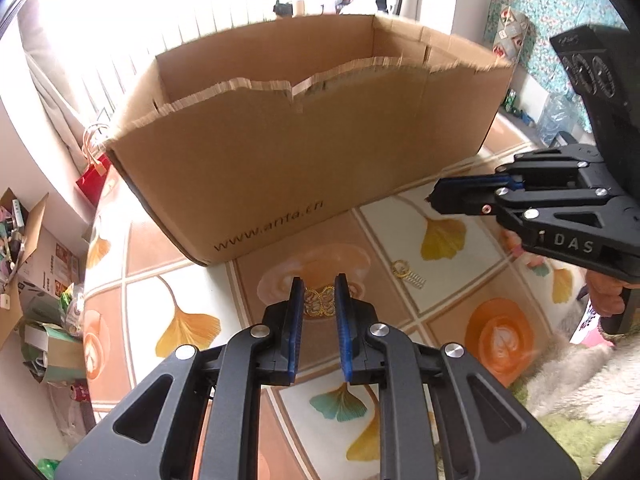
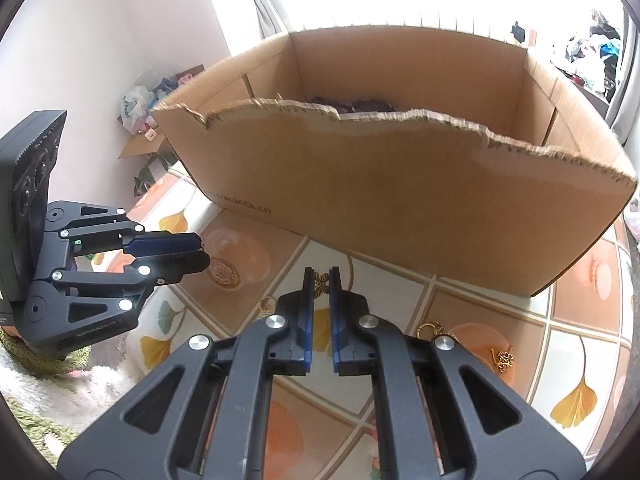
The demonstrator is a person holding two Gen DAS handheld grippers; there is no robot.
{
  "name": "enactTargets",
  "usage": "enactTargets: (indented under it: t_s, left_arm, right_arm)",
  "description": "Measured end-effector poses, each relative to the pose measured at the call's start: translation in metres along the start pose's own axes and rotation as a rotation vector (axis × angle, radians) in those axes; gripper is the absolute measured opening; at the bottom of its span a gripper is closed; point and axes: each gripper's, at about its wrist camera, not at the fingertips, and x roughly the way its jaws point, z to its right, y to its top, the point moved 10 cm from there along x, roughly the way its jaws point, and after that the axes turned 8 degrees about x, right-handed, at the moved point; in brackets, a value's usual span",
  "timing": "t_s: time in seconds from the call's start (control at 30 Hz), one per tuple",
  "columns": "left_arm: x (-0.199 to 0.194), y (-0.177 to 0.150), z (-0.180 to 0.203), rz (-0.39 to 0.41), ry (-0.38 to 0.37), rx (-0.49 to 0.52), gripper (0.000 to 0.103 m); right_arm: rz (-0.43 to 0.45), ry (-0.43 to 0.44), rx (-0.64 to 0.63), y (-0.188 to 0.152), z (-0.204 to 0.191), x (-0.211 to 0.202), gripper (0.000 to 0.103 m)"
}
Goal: Organize jewelry
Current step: 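Carry both charms over the box, lower them in, open both grippers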
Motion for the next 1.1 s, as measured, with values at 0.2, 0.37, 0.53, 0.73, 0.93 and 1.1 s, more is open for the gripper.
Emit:
enactTargets:
  t_s: [0.2,0.37,0.53,0.73,0.93,1.1]
  left_arm:
    - [-0.043,0.02,-0.008,0.12,-0.021,-0.001,0.016]
    - [-0.082,0.057,-0.01,0.252,-0.067,-0.001,0.016]
    - [-0.087,0.107,-0.018,0.339,-0.079,0.004,0.016]
    - [-0.028,0.138,-0.029,0.232,-0.18,-0.087,0.016]
    - [0.031,0.152,-0.037,0.091,-0.277,-0.203,0.016]
    - [0.048,0.159,-0.046,0.065,-0.29,-0.252,0.017]
  right_arm:
    - [0.067,0.028,-0.021,0.019,-0.017,-0.027,0.006]
    - [0.179,0.066,-0.049,0.056,-0.032,-0.064,0.006]
    - [0.268,0.067,-0.073,0.097,-0.025,-0.081,0.006]
    - [0.185,0.039,0.017,0.125,0.019,-0.045,0.006]
    - [0.071,0.006,0.122,0.14,0.063,-0.009,0.006]
    - [0.057,0.014,0.181,0.141,0.082,-0.003,0.006]
